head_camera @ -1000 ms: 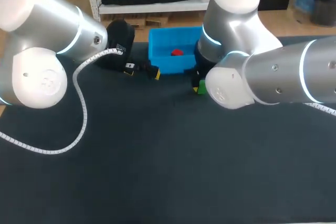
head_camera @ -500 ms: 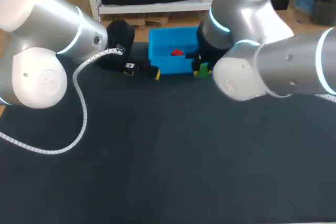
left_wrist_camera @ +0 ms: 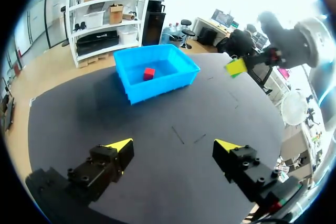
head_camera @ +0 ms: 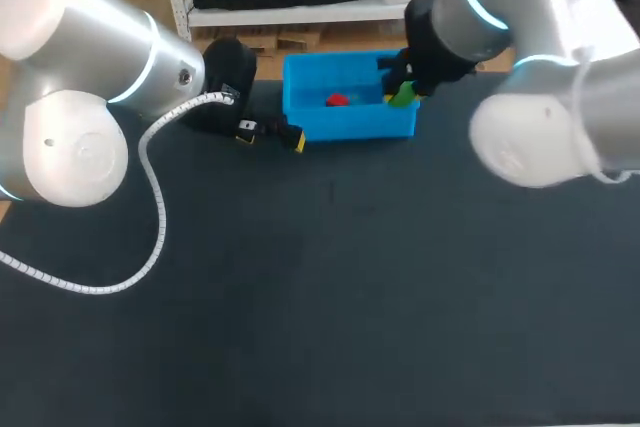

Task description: Use the left arm to pick the red cube and place it into the blue plastic box first, then use the right arm to grasp the green cube and put it into the same blue plastic box after the first action is fully finished.

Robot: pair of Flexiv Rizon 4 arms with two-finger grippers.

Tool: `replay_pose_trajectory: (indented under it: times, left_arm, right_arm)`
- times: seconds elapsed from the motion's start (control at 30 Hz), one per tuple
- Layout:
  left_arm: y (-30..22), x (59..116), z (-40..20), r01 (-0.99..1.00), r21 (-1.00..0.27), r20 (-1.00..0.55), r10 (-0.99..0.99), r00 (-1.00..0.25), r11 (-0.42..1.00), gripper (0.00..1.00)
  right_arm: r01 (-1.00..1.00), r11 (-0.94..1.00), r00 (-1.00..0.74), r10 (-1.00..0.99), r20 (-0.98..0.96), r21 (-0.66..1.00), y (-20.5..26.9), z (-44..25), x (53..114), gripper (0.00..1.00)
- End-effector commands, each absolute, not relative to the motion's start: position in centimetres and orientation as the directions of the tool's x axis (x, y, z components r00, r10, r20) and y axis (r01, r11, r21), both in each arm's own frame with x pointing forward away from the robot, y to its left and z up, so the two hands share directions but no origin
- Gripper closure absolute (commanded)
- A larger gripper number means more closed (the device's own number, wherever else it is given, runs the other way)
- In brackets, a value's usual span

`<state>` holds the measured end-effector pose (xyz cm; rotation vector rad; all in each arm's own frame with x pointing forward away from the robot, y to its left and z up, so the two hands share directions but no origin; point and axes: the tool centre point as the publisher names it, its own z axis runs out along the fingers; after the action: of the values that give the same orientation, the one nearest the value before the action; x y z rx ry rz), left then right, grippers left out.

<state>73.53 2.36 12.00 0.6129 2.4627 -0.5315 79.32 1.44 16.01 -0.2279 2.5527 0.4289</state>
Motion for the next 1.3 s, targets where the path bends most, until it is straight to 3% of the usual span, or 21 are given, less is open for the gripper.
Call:
replay_pose_trajectory:
  times: [0.03,0.77,1.3]
  left_arm:
    - [2.5,73.5,12.0,0.527,-0.241,-0.588,0.309,-0.747,0.815,0.00]
    - [2.5,73.5,12.0,0.527,-0.241,-0.588,0.309,-0.747,0.815,0.00]
    - [2.5,73.5,12.0,0.527,-0.241,-0.588,0.309,-0.747,0.815,0.00]
  right_arm:
    - [-0.274,0.927,-0.725,-0.024,-0.689,0.256,-0.5,19.3,75.5,1.00]
    - [-0.329,0.903,-0.720,-0.050,-0.692,0.278,0.3,18.0,76.5,1.00]
    - [-0.362,0.900,-0.708,-0.094,-0.700,0.245,2.4,16.2,82.5,1.00]
